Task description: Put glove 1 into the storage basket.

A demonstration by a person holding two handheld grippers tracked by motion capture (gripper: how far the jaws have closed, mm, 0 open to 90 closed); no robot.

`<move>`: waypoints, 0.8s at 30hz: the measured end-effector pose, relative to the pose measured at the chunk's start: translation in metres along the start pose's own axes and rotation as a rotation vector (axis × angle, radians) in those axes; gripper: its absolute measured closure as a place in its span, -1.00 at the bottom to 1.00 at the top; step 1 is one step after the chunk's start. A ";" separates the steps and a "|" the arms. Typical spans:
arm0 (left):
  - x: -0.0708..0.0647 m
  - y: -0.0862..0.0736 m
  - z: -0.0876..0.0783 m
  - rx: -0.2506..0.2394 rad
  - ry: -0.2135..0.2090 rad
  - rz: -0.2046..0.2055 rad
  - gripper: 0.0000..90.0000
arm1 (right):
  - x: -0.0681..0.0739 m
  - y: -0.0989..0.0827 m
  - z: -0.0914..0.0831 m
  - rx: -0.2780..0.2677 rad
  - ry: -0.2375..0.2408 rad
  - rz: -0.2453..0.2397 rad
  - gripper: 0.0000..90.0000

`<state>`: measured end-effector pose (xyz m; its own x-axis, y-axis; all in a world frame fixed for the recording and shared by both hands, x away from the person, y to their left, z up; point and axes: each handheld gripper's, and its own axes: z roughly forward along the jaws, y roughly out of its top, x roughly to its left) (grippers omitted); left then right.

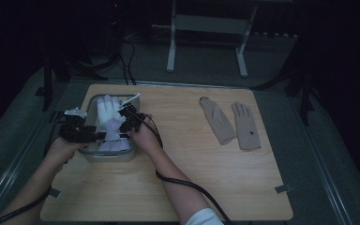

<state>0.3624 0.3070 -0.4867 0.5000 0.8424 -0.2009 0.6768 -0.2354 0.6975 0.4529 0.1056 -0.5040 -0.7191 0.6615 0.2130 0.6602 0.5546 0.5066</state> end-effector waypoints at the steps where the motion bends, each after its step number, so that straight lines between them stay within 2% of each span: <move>1: -0.001 0.000 0.000 -0.003 0.003 -0.001 -0.10 | 0.001 0.001 0.000 0.008 -0.006 -0.006 0.65; 4: -0.003 0.000 -0.001 -0.011 0.000 0.007 -0.11 | -0.001 0.001 -0.004 -0.003 0.009 -0.010 0.46; 6: -0.006 0.000 0.000 -0.013 -0.003 0.017 -0.11 | -0.002 0.001 -0.011 -0.036 0.039 0.000 0.22; 7: -0.008 0.000 0.000 -0.016 0.003 0.019 -0.11 | -0.002 0.001 -0.015 -0.053 0.028 -0.013 0.09; 9: -0.011 0.000 0.001 -0.023 -0.016 0.018 -0.11 | -0.002 0.000 -0.027 -0.102 0.052 -0.051 -0.01; 11: -0.016 0.000 0.003 -0.029 -0.025 0.023 -0.11 | -0.004 -0.001 -0.041 -0.150 0.054 -0.085 -0.13; 14: -0.027 0.002 0.006 -0.037 -0.041 0.043 -0.17 | -0.008 -0.005 -0.057 -0.185 0.067 -0.088 -0.36; 16: -0.035 0.005 0.008 -0.042 -0.048 0.058 -0.22 | -0.010 -0.011 -0.066 -0.186 0.070 -0.130 -0.52; 18: -0.042 0.008 0.010 -0.049 -0.069 0.050 -0.30 | -0.013 -0.015 -0.072 -0.188 0.083 -0.135 -0.55; 19: -0.047 0.009 0.010 -0.062 -0.083 0.061 -0.32 | -0.014 -0.017 -0.075 -0.185 0.090 -0.138 -0.58; 21: -0.056 0.012 0.012 -0.077 -0.100 0.071 -0.39 | -0.019 -0.023 -0.080 -0.186 0.073 -0.155 -0.61; 24: -0.069 0.016 0.015 -0.083 -0.125 0.091 -0.48 | -0.026 -0.031 -0.087 -0.192 0.074 -0.148 -0.63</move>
<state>0.3471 0.2377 -0.4723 0.6240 0.7513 -0.2147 0.5814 -0.2628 0.7700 0.4324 0.0274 -0.4521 -0.8233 0.5377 0.1820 0.4986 0.5316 0.6847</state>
